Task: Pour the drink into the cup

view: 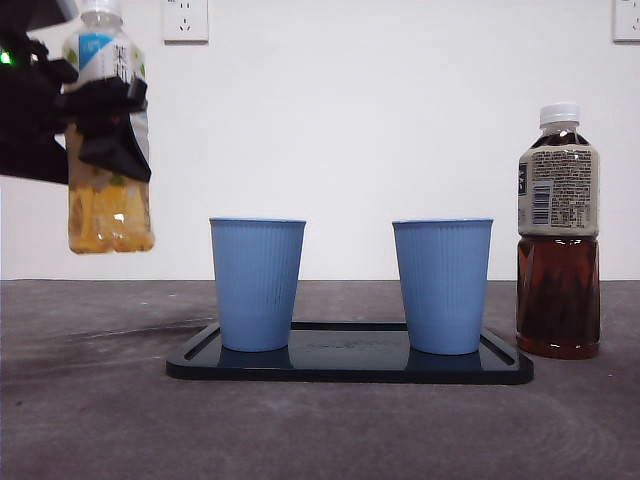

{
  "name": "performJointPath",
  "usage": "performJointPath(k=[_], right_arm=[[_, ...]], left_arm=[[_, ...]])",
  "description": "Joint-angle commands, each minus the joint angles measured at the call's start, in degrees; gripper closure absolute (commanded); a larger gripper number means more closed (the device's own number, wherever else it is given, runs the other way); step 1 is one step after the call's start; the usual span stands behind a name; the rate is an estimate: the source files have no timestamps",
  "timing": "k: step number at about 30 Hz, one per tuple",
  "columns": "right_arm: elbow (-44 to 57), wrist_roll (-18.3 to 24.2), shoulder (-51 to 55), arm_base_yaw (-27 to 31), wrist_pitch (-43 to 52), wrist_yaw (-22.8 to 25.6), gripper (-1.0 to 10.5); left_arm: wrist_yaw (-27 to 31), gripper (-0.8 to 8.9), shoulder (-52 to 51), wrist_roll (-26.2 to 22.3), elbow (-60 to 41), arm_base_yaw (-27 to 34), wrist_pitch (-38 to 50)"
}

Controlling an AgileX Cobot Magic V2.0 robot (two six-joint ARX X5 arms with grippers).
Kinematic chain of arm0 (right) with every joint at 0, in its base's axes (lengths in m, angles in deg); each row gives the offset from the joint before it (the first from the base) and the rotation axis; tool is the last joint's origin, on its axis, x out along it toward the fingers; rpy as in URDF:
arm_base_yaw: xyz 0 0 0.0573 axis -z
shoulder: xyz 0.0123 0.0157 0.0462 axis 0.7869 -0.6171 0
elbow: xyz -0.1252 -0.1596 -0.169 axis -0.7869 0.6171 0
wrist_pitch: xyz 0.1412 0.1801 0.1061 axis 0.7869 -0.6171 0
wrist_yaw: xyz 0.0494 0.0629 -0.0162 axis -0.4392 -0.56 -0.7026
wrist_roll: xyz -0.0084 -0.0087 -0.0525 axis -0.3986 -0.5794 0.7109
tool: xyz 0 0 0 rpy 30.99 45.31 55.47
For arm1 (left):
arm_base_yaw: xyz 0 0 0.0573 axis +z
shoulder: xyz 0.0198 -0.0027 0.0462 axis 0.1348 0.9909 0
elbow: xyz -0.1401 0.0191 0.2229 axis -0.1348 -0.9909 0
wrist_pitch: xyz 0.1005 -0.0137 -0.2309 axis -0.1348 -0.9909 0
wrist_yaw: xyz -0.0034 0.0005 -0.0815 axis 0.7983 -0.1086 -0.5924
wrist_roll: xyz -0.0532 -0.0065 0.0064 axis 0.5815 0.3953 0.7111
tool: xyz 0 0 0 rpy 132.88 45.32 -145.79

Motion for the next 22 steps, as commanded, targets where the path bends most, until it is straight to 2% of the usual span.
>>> performJointPath(k=[1, 11, 22], right_arm=[[-0.8, -1.1, -0.3, -0.4, 0.3, -0.1, 5.7], [-0.8, -2.6, -0.3, -0.4, 0.3, -0.1, 5.7], [-0.8, -2.6, -0.3, -0.4, 0.3, -0.1, 5.7]], left_arm=[[0.0, 5.99, 2.3, 0.3, 0.5, -0.1, 4.2], [0.0, 5.99, 13.9, 0.1, 0.5, -0.1, 13.3], [0.0, 5.99, 20.2, 0.0, 0.5, 0.5, 18.3]])
